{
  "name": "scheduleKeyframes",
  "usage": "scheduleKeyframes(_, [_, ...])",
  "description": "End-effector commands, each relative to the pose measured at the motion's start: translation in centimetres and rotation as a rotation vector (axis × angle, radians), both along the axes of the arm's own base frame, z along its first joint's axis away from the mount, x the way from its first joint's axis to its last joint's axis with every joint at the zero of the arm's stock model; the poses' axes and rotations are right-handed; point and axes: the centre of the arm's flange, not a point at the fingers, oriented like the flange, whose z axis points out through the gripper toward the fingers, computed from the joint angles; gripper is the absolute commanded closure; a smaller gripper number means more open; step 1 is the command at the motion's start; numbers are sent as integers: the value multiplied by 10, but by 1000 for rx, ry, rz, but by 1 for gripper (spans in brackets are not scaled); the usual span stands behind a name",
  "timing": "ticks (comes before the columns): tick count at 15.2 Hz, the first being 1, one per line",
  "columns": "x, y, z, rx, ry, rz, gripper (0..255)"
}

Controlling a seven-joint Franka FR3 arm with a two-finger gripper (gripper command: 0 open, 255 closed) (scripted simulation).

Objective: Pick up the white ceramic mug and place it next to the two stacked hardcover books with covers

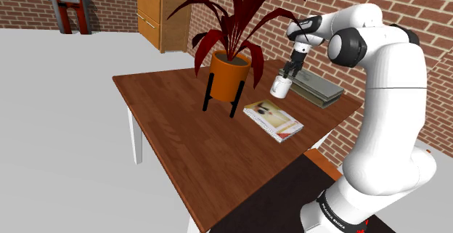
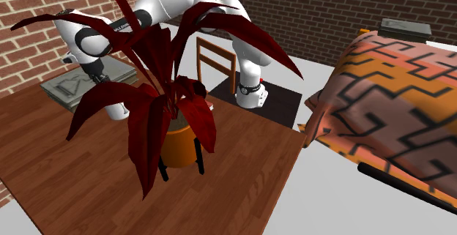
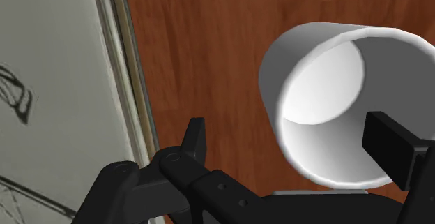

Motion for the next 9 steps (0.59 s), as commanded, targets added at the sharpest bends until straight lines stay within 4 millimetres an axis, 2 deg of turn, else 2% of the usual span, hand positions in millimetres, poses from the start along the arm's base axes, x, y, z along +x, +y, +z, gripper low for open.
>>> scheduleKeyframes(1, [1, 1, 23, 0, 0, 0, 0])
scheduleKeyframes(2, [2, 1, 33, 0, 0, 0, 0])
scheduleKeyframes(9, [2, 1, 33, 0, 0, 0, 0])
